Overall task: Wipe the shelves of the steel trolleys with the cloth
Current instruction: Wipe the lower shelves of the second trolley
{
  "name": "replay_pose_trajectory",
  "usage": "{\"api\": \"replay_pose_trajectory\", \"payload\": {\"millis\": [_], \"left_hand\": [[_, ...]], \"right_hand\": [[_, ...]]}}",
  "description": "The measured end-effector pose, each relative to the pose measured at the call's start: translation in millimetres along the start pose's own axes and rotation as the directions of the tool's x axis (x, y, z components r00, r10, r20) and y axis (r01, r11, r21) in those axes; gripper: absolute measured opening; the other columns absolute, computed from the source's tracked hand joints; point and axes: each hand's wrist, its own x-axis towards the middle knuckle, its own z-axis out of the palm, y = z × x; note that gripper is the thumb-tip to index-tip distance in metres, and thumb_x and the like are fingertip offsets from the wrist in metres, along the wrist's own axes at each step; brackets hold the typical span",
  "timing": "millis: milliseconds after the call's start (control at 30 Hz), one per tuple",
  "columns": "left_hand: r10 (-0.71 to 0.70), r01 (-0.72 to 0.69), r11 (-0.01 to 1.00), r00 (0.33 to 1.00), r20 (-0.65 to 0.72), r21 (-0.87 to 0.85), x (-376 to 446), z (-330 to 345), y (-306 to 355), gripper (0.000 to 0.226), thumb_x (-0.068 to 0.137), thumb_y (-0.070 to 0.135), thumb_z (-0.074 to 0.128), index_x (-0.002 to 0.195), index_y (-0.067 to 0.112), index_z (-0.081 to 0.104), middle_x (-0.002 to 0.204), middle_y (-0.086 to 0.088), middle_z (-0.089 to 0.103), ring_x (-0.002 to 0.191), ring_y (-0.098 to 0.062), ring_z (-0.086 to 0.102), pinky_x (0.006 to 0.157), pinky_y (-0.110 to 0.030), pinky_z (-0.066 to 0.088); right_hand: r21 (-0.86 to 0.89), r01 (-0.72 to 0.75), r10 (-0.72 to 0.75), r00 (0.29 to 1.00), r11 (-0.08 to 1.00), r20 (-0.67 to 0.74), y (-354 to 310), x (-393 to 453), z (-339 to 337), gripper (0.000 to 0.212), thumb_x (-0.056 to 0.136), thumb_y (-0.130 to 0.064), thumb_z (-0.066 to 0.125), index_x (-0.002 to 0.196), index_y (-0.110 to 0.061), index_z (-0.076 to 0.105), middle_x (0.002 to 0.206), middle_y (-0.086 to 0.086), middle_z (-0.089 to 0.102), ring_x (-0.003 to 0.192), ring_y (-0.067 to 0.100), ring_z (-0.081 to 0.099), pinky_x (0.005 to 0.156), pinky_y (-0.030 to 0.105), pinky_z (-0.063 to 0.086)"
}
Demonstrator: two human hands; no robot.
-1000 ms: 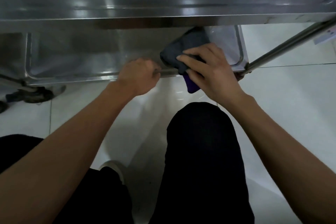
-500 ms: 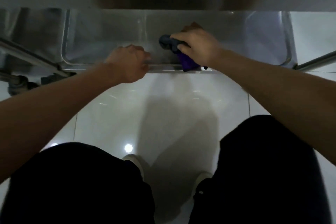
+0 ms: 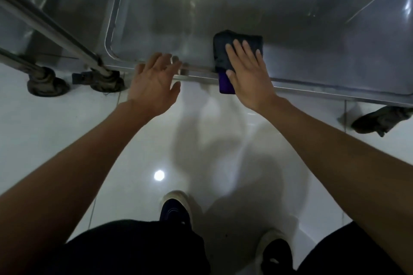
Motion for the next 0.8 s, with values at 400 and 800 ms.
{"api": "replay_pose_trajectory", "payload": {"millis": [400,800], "left_hand": [[-0.179,0.178,0.984,0.984,0.018,0.029,-16,22,-51,0.066,0.098,0.045,0.049,0.157,0.029,0.022,0.166,-0.011,0.014,0.154,-0.032,0.005,0.119,-0.061,0.019],[-0.300,0.302,0.953,0.946,-0.121,-0.004,-34,26,-99,0.052,0.092,0.028,0.060,0.141,0.012,0.048,0.147,-0.008,0.040,0.131,-0.026,0.047,0.104,-0.046,0.042]], "right_hand": [[0.041,-0.011,0.010,1.000,0.999,0.021,-58,40,19,0.053,0.109,-0.032,0.021,0.160,-0.021,0.009,0.168,0.003,-0.001,0.153,0.025,-0.011,0.123,0.052,-0.004],[0.126,0.024,-0.029,0.999,0.992,0.034,-168,111,48,0.060,0.107,-0.033,0.027,0.159,-0.014,0.002,0.167,0.006,-0.006,0.153,0.020,-0.012,0.123,0.052,-0.006]]}}
